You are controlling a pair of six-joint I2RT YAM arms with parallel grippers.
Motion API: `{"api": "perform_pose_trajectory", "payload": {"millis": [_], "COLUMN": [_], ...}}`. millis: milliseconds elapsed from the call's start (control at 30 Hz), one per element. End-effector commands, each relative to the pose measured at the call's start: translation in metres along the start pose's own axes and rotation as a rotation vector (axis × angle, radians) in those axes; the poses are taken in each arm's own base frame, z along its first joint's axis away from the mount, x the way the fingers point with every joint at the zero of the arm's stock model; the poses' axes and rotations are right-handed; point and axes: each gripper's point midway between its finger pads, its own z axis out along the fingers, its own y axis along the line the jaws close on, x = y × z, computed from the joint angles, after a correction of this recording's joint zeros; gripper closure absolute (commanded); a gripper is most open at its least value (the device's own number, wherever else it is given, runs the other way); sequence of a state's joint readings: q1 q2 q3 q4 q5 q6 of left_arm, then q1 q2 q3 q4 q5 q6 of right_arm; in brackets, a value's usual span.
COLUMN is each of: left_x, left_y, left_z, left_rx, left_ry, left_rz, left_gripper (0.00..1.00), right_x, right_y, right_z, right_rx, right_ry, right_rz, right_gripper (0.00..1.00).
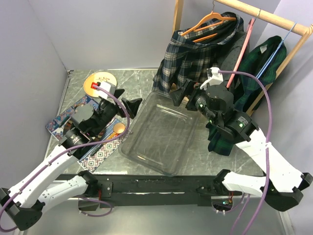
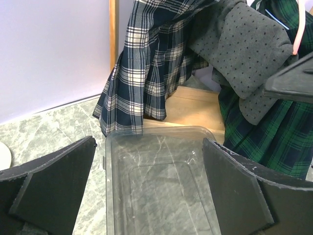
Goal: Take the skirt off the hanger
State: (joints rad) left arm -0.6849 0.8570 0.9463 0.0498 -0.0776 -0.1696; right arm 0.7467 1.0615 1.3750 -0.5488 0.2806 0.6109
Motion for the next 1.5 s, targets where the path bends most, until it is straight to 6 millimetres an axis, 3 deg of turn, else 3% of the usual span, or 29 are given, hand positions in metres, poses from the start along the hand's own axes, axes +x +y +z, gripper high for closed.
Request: {"api": "perform_pose_trajectory", "payload": {"millis": [0,133,200,233,267,300,333,367,433,467,500,533,567,600,667,733,800,833,900,933,1000,1067,1100,1233,1467], "left_x": [-0.015,-0.017,-0.015,-0.014,-0.011,-0.011,-0.012,-0.011,-0.009,-0.008,-0.008,-0.006,-0.004,-0.003,-0.003,-0.005,-0.008,-0.008,-0.009,-0.008,-0.008,-0.008,-0.009,-0.017,-0.015], "left_y": [-0.001,0.002,0.003,0.002,0.003,0.002,0.001,0.0,0.0,0.0,0.0,0.0,0.0,-0.001,-0.002,-0.003,-0.004,-0.006,-0.007,-0.008,-0.009,-0.009,-0.011,-0.011,-0.012], "left_z": [-0.001,-0.003,-0.002,-0.001,0.0,0.001,0.001,0.001,0.002,0.002,0.003,0.004,0.005,0.006,0.006,0.005,0.002,0.002,0.002,0.002,0.003,0.003,0.002,-0.004,-0.004], "left_rx": [-0.003,-0.016,-0.021,-0.019,-0.019,-0.014,-0.011,-0.009,-0.005,-0.007,-0.007,-0.007,-0.006,-0.004,0.001,0.004,0.008,0.016,0.024,0.028,0.031,0.031,0.039,0.039,0.047], "left_ry": [-0.055,-0.072,-0.068,-0.065,-0.054,-0.053,-0.051,-0.048,-0.049,-0.048,-0.046,-0.04,-0.032,-0.023,-0.02,-0.026,-0.038,-0.038,-0.039,-0.035,-0.031,-0.025,-0.027,-0.061,-0.06], "left_rz": [0.002,-0.002,0.002,0.002,0.006,0.005,0.005,0.004,0.002,0.002,0.001,0.001,0.002,0.001,0.005,0.006,0.004,0.002,0.001,0.0,0.002,0.001,0.001,0.002,0.003], "left_gripper": [0.03,0.03,0.03,0.03,0.03,0.03,0.03,0.03,0.03,0.03,0.03,0.03,0.03,0.03,0.03,0.03,0.03,0.03,0.03,0.03,0.03,0.03,0.03,0.03,0.03], "right_x": [-0.018,-0.035,-0.057,-0.061,-0.081,-0.089,-0.089,-0.112,-0.126,-0.147,-0.161,-0.156,-0.175,-0.184,-0.189,-0.205,-0.208,-0.22,-0.225,-0.237,-0.236,-0.245,-0.242,-0.235,-0.228], "right_y": [0.002,0.011,0.015,0.015,0.02,0.021,0.022,0.026,0.023,0.031,0.021,0.016,0.023,0.013,0.017,0.018,0.013,0.013,0.006,0.005,-0.005,-0.01,-0.025,-0.052,-0.07], "right_z": [0.0,0.0,0.001,0.01,0.008,0.011,0.026,0.024,0.045,0.046,0.054,0.078,0.076,0.084,0.104,0.113,0.127,0.125,0.141,0.139,0.159,0.162,0.172,0.18,0.202], "right_rx": [0.037,0.029,0.042,0.068,0.068,0.08,0.101,0.092,0.118,0.085,0.099,0.117,0.092,0.107,0.037,-0.039,-0.046,-0.05,-0.034,-0.04,-0.022,0.002,0.068,0.177,0.195], "right_ry": [-0.05,-0.086,-0.155,-0.169,-0.209,-0.223,-0.219,-0.272,-0.308,-0.356,-0.382,-0.349,-0.385,-0.399,-0.392,-0.436,-0.451,-0.483,-0.493,-0.519,-0.51,-0.525,-0.539,-0.571,-0.57], "right_rz": [0.047,0.058,0.063,0.072,0.12,0.133,0.133,0.16,0.17,0.189,0.192,0.187,0.225,0.249,0.326,0.385,0.383,0.381,0.379,0.399,0.418,0.431,0.438,0.461,0.46], "right_gripper": [0.0,0.0,0.0,0.0,0.0,0.0,0.0,0.0,0.0,0.0,0.0,0.0,0.02,0.03,0.11,0.23,0.31,0.35,0.37,0.38,0.38,0.4,0.4,0.38,0.36]}}
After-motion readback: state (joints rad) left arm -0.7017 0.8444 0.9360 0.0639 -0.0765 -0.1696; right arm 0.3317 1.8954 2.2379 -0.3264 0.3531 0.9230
